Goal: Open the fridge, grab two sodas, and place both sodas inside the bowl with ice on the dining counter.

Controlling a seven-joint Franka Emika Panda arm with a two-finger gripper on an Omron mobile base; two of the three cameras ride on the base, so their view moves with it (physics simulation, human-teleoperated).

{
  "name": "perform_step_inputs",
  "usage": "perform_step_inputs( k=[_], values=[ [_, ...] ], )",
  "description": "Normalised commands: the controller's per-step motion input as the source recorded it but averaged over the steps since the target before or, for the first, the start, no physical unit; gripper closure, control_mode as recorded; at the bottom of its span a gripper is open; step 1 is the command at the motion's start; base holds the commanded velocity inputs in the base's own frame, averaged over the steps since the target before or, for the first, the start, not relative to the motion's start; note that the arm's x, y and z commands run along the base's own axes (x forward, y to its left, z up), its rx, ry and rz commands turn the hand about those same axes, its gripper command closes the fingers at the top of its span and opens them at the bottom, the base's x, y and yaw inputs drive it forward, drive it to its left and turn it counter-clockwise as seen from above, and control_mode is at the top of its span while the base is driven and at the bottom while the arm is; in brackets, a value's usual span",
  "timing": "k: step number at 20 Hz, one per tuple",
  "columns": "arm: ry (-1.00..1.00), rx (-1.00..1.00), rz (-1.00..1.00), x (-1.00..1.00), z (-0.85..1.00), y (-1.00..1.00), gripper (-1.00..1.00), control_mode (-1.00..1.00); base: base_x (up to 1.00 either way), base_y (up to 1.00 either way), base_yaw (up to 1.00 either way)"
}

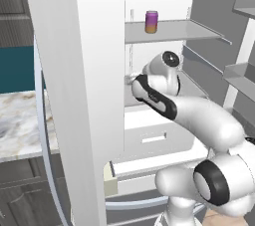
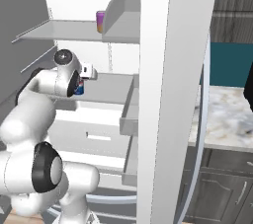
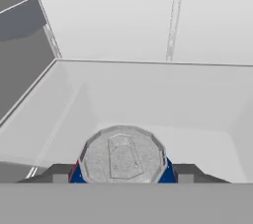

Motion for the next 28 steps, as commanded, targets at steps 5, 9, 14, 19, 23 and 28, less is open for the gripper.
perform_step_inputs(
  k=[5, 9, 14, 19, 23, 28],
  values=[
    [-0.06, 0.00, -0.01, -1.00, 0.50, -0.35, 1.00, -1.00, 0.00, 0.00, 0.00],
    [0.00, 0.00, -0.01, -0.97, 0.55, -0.33, 1.00, -1.00, 0.00, 0.00, 0.00],
    [0.00, 0.00, -0.02, -0.87, 0.48, -0.23, 1.00, -1.00, 0.00, 0.00, 0.00],
    [0.01, 0.00, -0.04, -0.88, 0.43, -0.18, 1.00, -1.00, 0.00, 0.00, 0.00],
    [0.02, 0.00, -0.06, -0.72, 0.50, -0.07, 1.00, -1.00, 0.00, 0.00, 0.00],
    [0.00, 0.00, -0.09, -0.75, 0.23, -0.01, 1.00, -1.00, 0.00, 0.00, 0.00]
  ],
)
